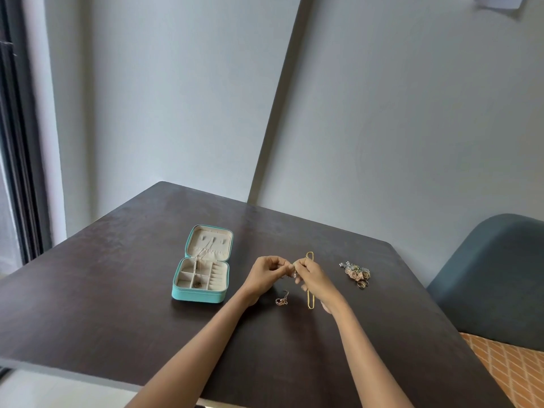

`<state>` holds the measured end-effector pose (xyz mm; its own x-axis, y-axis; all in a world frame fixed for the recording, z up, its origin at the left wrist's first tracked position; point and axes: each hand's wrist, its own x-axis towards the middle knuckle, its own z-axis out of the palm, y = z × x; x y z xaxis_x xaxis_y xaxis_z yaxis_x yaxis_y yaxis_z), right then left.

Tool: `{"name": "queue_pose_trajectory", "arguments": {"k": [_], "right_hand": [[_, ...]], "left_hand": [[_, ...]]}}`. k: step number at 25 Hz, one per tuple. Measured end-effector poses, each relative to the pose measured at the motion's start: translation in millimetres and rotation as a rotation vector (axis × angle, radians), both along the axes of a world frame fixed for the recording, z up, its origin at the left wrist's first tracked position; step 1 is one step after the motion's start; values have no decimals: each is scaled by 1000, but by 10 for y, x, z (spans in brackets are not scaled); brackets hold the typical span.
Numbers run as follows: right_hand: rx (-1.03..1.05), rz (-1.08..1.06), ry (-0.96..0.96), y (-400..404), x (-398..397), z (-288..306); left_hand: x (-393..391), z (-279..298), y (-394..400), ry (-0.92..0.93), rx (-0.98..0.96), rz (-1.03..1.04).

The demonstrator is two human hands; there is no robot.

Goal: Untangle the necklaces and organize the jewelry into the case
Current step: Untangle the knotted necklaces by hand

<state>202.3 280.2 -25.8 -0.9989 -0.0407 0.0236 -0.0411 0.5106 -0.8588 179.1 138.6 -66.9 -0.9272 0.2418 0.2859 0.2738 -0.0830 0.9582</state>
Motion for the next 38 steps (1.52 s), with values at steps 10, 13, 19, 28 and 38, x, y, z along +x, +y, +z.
{"name": "queue_pose_trajectory", "arguments": {"k": [10,13,19,28,38], "right_hand": [[152,0,204,136,23,53],[325,-47,292,166,7,58],[568,-42,301,92,57,195],[175,-11,183,59,-24,6],[-167,-108,187,-101,-56,-132]], "left_hand": [[9,-7,4,12,1,14],[-1,-33,5,17,-51,8],[-5,-37,16,27,-92,22],[8,7,-10,102,47,-24],[15,-25,9,68,-12,-22]]}}
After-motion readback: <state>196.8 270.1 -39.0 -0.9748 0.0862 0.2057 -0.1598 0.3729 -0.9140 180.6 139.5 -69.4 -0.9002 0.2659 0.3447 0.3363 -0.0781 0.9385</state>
